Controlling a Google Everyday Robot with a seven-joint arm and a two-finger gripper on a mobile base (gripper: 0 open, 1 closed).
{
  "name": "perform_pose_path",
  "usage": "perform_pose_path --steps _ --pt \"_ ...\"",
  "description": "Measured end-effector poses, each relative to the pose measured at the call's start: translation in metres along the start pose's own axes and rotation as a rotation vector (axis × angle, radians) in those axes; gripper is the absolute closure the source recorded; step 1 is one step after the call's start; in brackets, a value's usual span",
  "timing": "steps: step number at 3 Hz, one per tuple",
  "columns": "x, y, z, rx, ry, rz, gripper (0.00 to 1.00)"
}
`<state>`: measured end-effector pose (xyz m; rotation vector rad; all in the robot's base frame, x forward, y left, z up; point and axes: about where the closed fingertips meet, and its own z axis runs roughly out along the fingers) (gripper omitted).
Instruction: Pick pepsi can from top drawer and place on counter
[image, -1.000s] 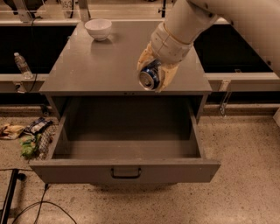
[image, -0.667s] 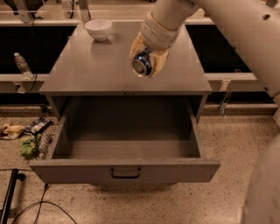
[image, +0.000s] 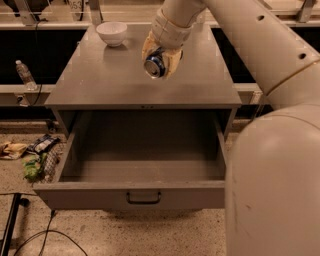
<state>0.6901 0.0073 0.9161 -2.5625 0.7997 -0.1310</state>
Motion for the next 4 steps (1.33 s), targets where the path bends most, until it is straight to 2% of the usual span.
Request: perform_pose_path --steps 1,2,3,4 --pt "0.009 -0.005 0.035 -0.037 -0.058 0.013 0.97" --pt "0.012 -0.004 0.054 -0.08 -0.1 0.022 0.75" --pt "0.017 -0.001 0.064 -0.126 -0.095 0.039 0.53" --pt "0.023 -0.002 0.072 -0.161 -0.076 0.043 0.22"
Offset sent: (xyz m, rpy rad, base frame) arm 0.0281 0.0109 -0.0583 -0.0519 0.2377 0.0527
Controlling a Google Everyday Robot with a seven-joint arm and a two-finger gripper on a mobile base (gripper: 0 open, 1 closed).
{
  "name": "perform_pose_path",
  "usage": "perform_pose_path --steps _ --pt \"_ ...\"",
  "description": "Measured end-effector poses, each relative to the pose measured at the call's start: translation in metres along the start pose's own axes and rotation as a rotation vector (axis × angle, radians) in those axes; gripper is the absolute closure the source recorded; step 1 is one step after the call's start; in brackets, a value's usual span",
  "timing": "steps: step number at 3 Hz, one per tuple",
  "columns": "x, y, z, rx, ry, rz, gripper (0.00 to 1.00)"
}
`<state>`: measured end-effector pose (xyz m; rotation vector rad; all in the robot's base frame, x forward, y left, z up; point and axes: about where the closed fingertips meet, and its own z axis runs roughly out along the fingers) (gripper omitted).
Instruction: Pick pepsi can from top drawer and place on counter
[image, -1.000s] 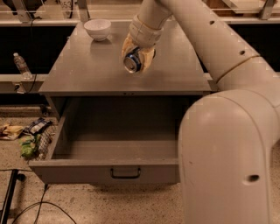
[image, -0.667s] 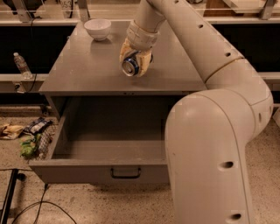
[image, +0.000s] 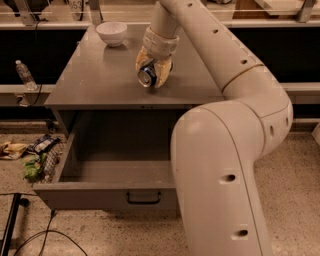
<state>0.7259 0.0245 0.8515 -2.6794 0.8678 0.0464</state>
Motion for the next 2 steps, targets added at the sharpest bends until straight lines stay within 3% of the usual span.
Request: perform_pose_path --steps 1,2 --pt "0.0039 -0.0017 0.0042 -0.01 0.006 0.0 0.01" --pt "0.007 -0.0037 0.0086 -0.013 0.005 0.002 0.0"
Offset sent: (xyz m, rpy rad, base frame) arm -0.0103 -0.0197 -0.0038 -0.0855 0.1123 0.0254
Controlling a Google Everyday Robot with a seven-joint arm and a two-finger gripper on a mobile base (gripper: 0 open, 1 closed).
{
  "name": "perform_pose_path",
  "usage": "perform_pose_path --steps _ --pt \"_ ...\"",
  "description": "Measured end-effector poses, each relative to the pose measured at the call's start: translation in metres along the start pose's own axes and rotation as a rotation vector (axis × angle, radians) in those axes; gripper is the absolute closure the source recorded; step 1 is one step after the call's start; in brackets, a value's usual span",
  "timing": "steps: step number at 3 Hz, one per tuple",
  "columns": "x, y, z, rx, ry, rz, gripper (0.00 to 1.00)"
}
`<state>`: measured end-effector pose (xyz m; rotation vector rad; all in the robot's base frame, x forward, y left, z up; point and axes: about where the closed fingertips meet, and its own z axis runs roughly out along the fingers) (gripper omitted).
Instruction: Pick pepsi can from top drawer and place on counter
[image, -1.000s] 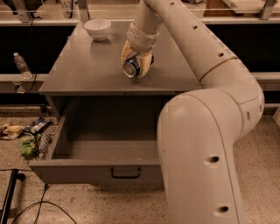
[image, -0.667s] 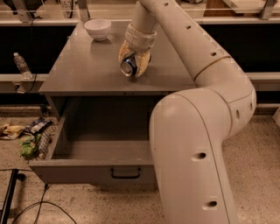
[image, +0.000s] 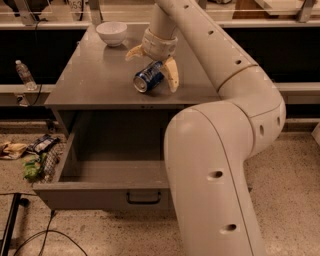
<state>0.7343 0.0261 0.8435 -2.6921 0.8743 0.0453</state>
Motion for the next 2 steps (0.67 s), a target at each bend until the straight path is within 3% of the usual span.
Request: perform_pose_path --steps 1,2 --pt "0.002 -0.001 0.004 -0.003 -0.002 0.003 0.0" --pt "0.007 0.004 -0.009 0.029 0.006 0.041 0.0"
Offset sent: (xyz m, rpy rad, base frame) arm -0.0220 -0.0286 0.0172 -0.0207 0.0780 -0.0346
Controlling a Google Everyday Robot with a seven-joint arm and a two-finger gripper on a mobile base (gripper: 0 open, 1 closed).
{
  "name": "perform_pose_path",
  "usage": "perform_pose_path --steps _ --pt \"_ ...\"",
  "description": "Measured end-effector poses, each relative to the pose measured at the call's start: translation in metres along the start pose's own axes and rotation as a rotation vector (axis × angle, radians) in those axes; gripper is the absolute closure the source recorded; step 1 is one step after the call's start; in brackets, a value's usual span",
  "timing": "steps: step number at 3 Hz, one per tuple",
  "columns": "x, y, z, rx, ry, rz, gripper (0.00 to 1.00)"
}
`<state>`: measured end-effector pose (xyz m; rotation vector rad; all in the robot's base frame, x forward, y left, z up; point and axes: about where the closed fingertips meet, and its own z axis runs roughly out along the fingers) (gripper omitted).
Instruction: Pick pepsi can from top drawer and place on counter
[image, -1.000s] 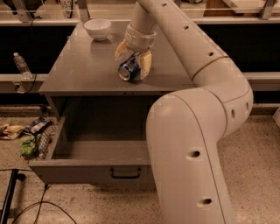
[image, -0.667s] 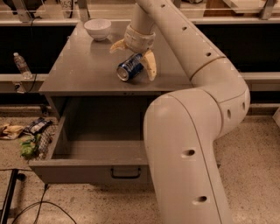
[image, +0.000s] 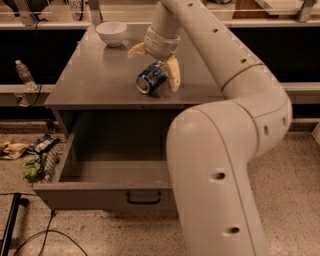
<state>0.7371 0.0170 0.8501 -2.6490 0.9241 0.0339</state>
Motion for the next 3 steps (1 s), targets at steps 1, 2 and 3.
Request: perform_pose_path --steps 1,2,3 --pt "0.005 0.023 -0.039 0.04 0.028 0.058 0.0" --pt "0.01 0.058 -0.091 0.098 0.084 0.15 0.0" --pt "0.009 0.061 -0.098 0.117 0.096 0.159 0.0"
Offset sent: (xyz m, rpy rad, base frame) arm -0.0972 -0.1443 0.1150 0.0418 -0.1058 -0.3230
